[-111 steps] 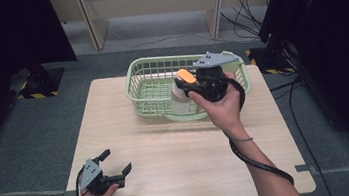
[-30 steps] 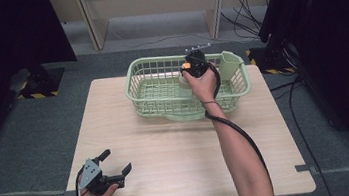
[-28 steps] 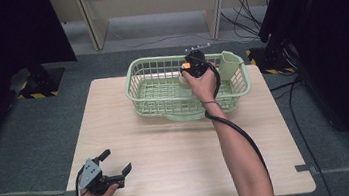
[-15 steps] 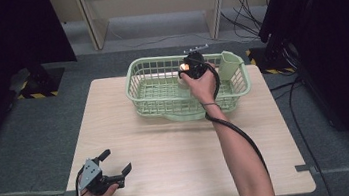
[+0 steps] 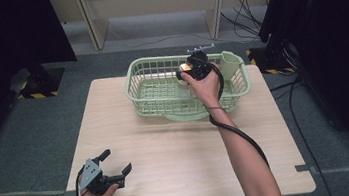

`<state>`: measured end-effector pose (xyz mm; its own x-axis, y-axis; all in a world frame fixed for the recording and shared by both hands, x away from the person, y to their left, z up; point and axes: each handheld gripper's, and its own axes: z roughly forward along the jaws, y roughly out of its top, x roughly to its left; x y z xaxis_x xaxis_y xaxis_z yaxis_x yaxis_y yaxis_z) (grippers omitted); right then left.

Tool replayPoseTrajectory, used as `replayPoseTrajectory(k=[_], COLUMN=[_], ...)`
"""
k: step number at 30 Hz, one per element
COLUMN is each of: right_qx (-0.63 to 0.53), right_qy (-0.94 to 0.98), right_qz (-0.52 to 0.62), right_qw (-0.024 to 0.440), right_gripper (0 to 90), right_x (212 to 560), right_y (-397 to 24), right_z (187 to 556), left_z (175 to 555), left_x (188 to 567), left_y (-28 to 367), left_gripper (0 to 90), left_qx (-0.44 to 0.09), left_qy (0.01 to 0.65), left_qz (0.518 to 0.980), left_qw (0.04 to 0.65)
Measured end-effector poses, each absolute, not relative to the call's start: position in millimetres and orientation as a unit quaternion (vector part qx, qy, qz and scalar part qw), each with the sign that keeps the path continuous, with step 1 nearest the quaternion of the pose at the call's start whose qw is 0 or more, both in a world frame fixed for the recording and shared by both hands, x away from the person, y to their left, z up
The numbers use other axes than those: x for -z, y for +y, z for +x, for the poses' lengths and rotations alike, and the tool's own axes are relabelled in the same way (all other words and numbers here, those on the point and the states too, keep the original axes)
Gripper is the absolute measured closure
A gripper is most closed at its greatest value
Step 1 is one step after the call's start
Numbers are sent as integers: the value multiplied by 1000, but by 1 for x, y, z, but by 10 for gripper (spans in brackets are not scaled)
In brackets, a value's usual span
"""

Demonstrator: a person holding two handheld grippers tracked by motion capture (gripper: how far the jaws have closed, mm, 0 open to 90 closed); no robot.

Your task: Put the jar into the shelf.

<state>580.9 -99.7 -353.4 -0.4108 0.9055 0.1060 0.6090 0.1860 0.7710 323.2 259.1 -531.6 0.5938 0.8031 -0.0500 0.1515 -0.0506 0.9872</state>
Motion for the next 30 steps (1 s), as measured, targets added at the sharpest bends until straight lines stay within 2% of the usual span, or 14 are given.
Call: replayPoseTrajectory(k=[9,30], right_qx=[-406,-414], right_qy=[744,755], right_qz=[499,479], right_qw=[181,172], right_gripper=[125,96], right_x=[344,343], right_y=[-106,-110], right_z=[564,536], left_z=[323,323], left_x=[532,532], left_y=[259,259], left_gripper=[19,19], left_qx=[-277,-277], left_qy=[356,357], left_qz=[670,670], left_qw=[589,589])
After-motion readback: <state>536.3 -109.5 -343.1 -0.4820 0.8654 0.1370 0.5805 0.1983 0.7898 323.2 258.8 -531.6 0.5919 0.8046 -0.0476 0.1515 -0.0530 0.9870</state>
